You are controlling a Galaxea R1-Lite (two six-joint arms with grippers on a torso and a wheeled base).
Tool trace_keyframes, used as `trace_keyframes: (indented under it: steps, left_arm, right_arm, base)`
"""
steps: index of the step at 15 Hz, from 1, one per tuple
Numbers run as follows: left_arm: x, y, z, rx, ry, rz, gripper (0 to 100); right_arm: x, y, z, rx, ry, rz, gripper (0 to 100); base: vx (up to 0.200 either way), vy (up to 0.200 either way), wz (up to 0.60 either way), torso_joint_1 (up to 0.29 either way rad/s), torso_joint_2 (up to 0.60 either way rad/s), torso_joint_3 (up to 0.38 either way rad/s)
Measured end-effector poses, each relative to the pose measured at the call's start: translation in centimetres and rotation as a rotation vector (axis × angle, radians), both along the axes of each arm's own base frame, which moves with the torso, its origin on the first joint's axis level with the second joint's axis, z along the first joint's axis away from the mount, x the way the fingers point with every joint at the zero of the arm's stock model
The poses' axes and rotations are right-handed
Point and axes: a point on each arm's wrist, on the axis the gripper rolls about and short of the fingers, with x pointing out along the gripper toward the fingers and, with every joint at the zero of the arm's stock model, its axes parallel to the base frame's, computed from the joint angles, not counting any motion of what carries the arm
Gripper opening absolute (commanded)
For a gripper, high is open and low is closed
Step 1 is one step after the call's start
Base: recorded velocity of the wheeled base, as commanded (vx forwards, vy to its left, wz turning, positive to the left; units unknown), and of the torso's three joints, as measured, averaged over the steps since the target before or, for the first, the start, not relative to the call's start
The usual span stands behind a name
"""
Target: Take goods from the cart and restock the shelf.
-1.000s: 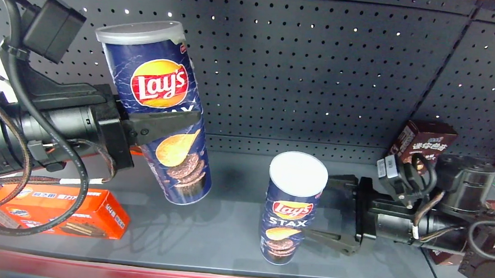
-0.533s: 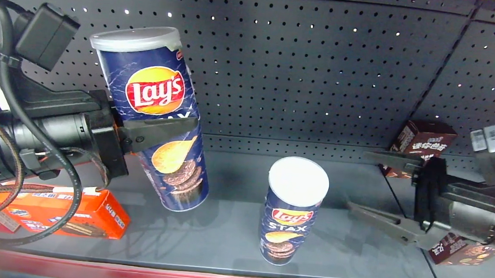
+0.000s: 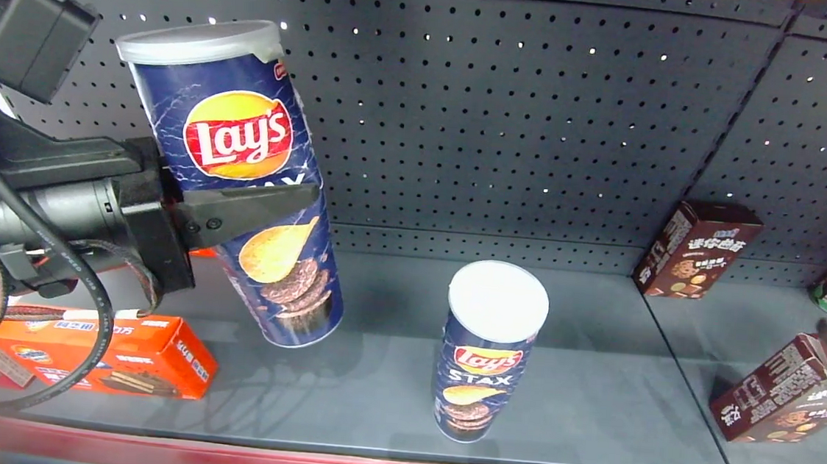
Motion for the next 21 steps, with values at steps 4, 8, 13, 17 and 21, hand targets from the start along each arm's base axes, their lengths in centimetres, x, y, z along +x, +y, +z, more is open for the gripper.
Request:
trace_keyframes:
  steps: [4, 8, 13, 17, 21]
  left_arm:
    - [-0.1, 0.0, 0.0, 0.001, -0.002, -0.003, 0]
    - [-0.2, 0.0, 0.0, 0.001, -0.002, -0.004, 0]
    - [-0.5, -0.1, -0.2, 0.004, 0.001, -0.015, 0]
    - [-0.7, -0.1, -0.8, 0.013, 0.021, -0.027, 0]
    - [-1.1, -0.1, -0.1, 0.012, 0.016, -0.04, 0]
  right_arm:
    - [-6.1, -0.9, -5.1, 0.092, 0.09, -0.351, 100]
    - [-9.3, -0.8, -12.6, 0.16, 0.164, -0.639, 100]
    - [-10.3, -0.3, -15.1, 0.162, 0.18, -0.58, 100]
    - [-10.8, -0.2, -15.4, 0.177, 0.116, -0.602, 100]
    - [-11.0, -0.1, -15.5, 0.179, 0.082, -0.61, 100]
  base:
    - [0.0, 0.0, 0.0, 0.0, 0.0, 0.0]
    - [0.0, 0.0, 0.0, 0.0, 0.0, 0.0]
    - [0.0, 0.0, 0.0, 0.0, 0.0, 0.0]
    - [0.0, 0.0, 0.0, 0.0, 0.0, 0.0]
    - [0.0, 0.0, 0.0, 0.0, 0.0, 0.0]
